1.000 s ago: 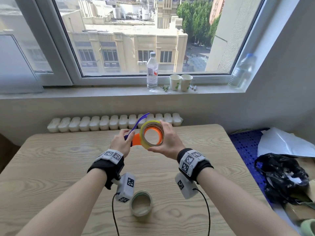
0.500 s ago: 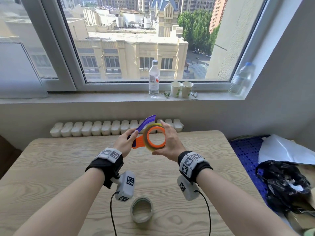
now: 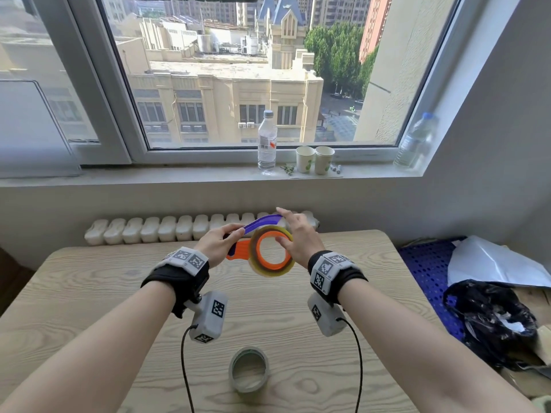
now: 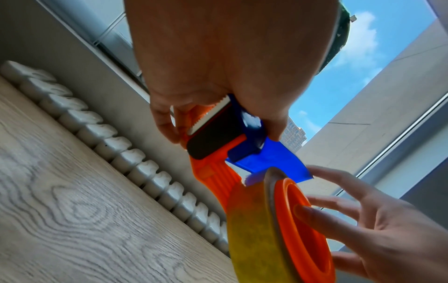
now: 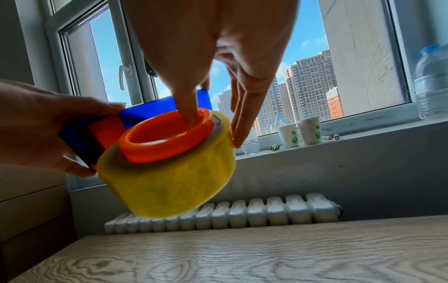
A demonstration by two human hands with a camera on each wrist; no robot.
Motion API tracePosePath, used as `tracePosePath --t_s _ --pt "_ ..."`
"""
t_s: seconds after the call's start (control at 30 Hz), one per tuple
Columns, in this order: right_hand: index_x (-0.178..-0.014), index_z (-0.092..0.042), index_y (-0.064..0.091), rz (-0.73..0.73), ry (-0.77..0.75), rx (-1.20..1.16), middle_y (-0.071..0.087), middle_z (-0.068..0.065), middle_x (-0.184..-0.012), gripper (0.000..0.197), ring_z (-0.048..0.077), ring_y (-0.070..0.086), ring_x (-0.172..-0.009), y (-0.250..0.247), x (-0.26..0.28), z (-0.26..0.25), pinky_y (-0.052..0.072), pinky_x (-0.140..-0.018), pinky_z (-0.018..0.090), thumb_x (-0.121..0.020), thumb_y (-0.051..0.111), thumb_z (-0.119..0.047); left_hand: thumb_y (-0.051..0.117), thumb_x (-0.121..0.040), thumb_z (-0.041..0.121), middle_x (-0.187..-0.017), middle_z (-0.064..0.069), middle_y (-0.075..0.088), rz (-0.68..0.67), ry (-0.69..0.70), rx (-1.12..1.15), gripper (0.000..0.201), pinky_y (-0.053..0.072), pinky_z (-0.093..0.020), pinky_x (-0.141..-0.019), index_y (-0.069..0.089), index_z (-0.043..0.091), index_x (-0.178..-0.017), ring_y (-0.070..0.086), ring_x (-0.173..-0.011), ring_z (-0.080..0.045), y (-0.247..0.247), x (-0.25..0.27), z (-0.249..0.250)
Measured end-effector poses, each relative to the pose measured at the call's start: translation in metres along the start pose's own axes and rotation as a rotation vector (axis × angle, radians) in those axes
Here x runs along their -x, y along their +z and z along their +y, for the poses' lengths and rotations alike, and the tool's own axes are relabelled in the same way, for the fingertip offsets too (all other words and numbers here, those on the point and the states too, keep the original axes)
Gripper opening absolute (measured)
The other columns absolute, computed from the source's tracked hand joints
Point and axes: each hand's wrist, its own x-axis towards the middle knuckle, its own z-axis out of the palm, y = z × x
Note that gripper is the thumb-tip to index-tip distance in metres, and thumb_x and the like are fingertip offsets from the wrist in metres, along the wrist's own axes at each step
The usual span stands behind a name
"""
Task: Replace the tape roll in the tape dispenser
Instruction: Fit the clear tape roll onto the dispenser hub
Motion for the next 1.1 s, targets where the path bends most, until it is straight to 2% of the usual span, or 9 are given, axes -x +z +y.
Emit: tracePosePath --t_s 0.2,0.33,0.47,0.6,0.67,0.77,0.87,0.97,1.1 --pt "-0.118 -0.015 0.057 0.024 0.019 0.002 0.053 0.008 -0.122 0.033 0.028 0.057 -0.105 0.004 0.0 -0.001 0.044 -0.09 0.038 -0.088 0.06 -0.027 0.048 -0.082 0.058 -0.098 -0.007 0.07 -0.065 0.015 -0.097 0.029 0.054 -0.045 -0.09 0.06 0.044 -0.105 0.066 -0.086 -0.023 -0.011 0.001 -0.001" --pt "-0.112 -0.016 0.058 0.085 0.039 -0.064 0.057 0.009 -0.115 0.027 0.029 0.06 -0.101 0.006 -0.002 -0.004 0.048 -0.088 0.04 -0.087 0.06 -0.027 0.049 -0.087 0.053 -0.108 -0.006 0.065 -0.009 0.038 -0.083 0.044 0.05 -0.038 -0.091 0.055 0.03 -0.124 0.063 -0.098 -0.022 -0.015 0.0 0.007" --pt "-0.107 -0.015 0.061 0.12 0.104 -0.206 0.065 0.011 -0.105 0.028 0.025 0.061 -0.097 0.009 -0.004 -0.003 0.049 -0.087 0.036 -0.085 0.064 -0.03 0.035 -0.076 0.067 -0.087 -0.002 0.058 0.046 -0.058 0.338 0.064 0.046 -0.034 -0.08 0.04 0.019 -0.119 0.055 -0.074 -0.016 -0.018 0.0 0.022" --pt "-0.099 -0.014 0.064 0.142 0.169 -0.378 0.069 0.008 -0.092 0.026 0.023 0.065 -0.087 0.01 -0.003 -0.007 0.052 -0.082 0.035 -0.081 0.068 -0.031 0.055 -0.067 0.074 -0.103 -0.012 0.058 0.046 -0.157 0.651 0.089 0.054 -0.035 -0.075 0.036 0.013 -0.128 0.062 -0.074 -0.023 -0.025 -0.005 0.018" --pt "-0.09 -0.015 0.063 0.141 0.233 -0.486 0.066 0.005 -0.083 0.019 0.023 0.063 -0.08 0.013 -0.004 -0.011 0.053 -0.078 0.036 -0.08 0.069 -0.03 0.054 -0.071 0.071 -0.105 -0.017 0.062 -0.027 -0.214 0.658 0.075 0.052 -0.038 -0.085 0.05 0.011 -0.116 0.065 -0.081 -0.027 -0.023 -0.002 0.018" --pt "-0.081 -0.018 0.06 0.119 0.308 -0.644 0.062 0.003 -0.079 0.019 0.035 0.064 -0.085 0.019 -0.011 -0.014 0.054 -0.082 0.053 -0.076 0.07 -0.033 0.044 -0.087 0.055 -0.1 -0.013 0.065 -0.184 -0.276 0.589 0.044 0.047 -0.038 -0.089 0.057 0.015 -0.099 0.062 -0.088 -0.024 -0.012 0.004 0.02" --pt "-0.086 -0.01 0.061 0.079 0.31 -0.639 0.065 0.014 -0.087 0.014 0.035 0.064 -0.089 0.021 -0.02 -0.015 0.053 -0.084 0.056 -0.081 0.065 -0.023 0.043 -0.092 0.045 -0.107 -0.012 0.066 -0.202 -0.228 0.61 0.037 0.046 -0.036 -0.087 0.061 0.016 -0.105 0.062 -0.094 -0.024 -0.005 0.006 0.027" --pt "-0.074 -0.019 0.058 0.018 0.319 -0.65 0.067 0.022 -0.093 0.01 0.04 0.065 -0.092 0.027 -0.026 -0.009 0.053 -0.082 0.059 -0.076 0.064 -0.027 0.04 -0.093 0.036 -0.109 -0.009 0.067 -0.177 -0.203 0.741 0.039 0.045 -0.036 -0.085 0.056 0.014 -0.121 0.061 -0.097 -0.023 -0.001 0.003 0.035" --pt "-0.08 -0.011 0.058 -0.031 0.337 -0.718 0.064 0.021 -0.091 0.01 0.035 0.065 -0.088 0.017 -0.016 -0.024 0.055 -0.078 0.058 -0.085 0.063 -0.019 0.036 -0.093 0.028 -0.109 -0.016 0.071 -0.202 -0.199 0.869 0.043 0.047 -0.037 -0.08 0.056 0.005 -0.123 0.067 -0.093 -0.024 0.001 0.003 0.039"
